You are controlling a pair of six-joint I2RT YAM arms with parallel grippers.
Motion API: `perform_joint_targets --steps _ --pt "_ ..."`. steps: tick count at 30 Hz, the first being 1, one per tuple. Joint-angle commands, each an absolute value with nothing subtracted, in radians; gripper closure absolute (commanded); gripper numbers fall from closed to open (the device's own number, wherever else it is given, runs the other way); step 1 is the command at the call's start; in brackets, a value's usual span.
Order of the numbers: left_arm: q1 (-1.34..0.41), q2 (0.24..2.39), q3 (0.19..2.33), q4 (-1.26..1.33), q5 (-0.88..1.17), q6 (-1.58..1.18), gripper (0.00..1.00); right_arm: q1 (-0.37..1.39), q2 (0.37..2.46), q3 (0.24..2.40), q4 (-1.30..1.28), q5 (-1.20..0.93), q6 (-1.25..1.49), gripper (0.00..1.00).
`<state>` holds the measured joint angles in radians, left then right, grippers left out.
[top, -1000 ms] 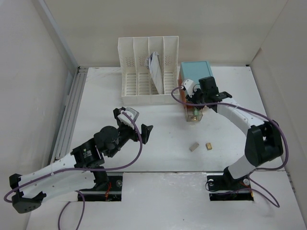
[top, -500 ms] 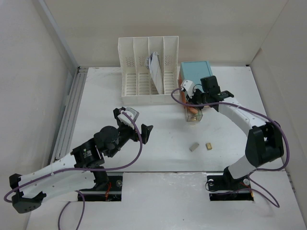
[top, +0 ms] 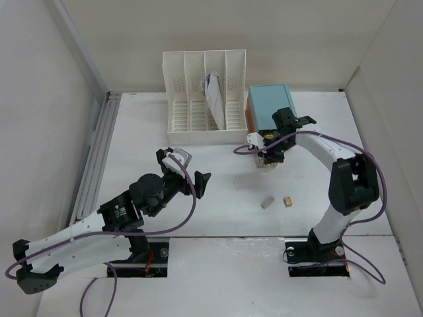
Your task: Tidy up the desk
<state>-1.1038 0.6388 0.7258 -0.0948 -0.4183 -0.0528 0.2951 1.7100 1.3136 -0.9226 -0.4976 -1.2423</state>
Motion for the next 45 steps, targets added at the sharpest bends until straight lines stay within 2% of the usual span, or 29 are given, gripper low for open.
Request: perform_joint_targets --steps 1,5,14,23,30,32,34,35,36,38,39,43,45 --pt "-1.101 0.623 0.719 -0.057 -0.411 -0.058 0.0 0.29 1.73 1.318 -1.039 -0.535 -1.373 1.0" --pt "-1.101 0.623 0.719 -0.057 -0.411 -0.058 0.0 0.29 1.752 1.318 -0.974 -0.474 -1.292 1.0" --pt "-1.101 0.623 0.719 -0.057 -0.411 -0.058 0.0 0.299 1.764 1.233 -0.559 -0.207 -0.97 1.0" --pt "-1.101 0.632 0.719 -0.057 -0.411 -0.058 0.0 0.373 1.755 1.108 -0.181 0.106 -0.888 1.0" --pt "-1.101 0.632 0.719 -0.057 -0.411 -0.058 0.0 0.425 1.755 1.051 -0.058 0.282 -0.853 1.0" --pt "-1.101 0.632 0.719 -0.057 -0.411 -0.067 0.0 0.425 1.709 1.042 -0.084 0.272 -0.853 1.0" --pt "-1.101 0.632 0.719 -0.048 -0.411 -0.067 0.0 0.434 1.64 1.042 -0.214 0.12 -0.853 1.0" --pt "-1.101 0.632 0.719 -0.048 -0.411 -0.067 0.0 0.423 1.547 1.042 -0.256 0.042 -0.853 0.98" --pt "-1.101 0.632 0.719 -0.048 -0.4 -0.067 0.0 0.423 1.495 1.023 -0.276 -0.047 -0.842 0.81" --pt "-1.101 0.632 0.719 -0.048 -0.4 -0.067 0.0 0.399 1.375 0.949 -0.201 -0.064 -0.743 0.17" --pt "-1.101 0.632 0.719 -0.048 -0.4 -0.067 0.0 0.379 1.259 0.924 -0.169 -0.084 -0.708 0.0" --pt "-1.101 0.632 0.719 -0.048 -0.391 -0.067 0.0 0.272 1.137 0.871 -0.066 -0.15 -0.334 0.0" --pt "-1.101 0.632 0.719 -0.048 -0.391 -0.067 0.0 0.242 1.137 0.856 -0.081 -0.175 -0.174 0.05"
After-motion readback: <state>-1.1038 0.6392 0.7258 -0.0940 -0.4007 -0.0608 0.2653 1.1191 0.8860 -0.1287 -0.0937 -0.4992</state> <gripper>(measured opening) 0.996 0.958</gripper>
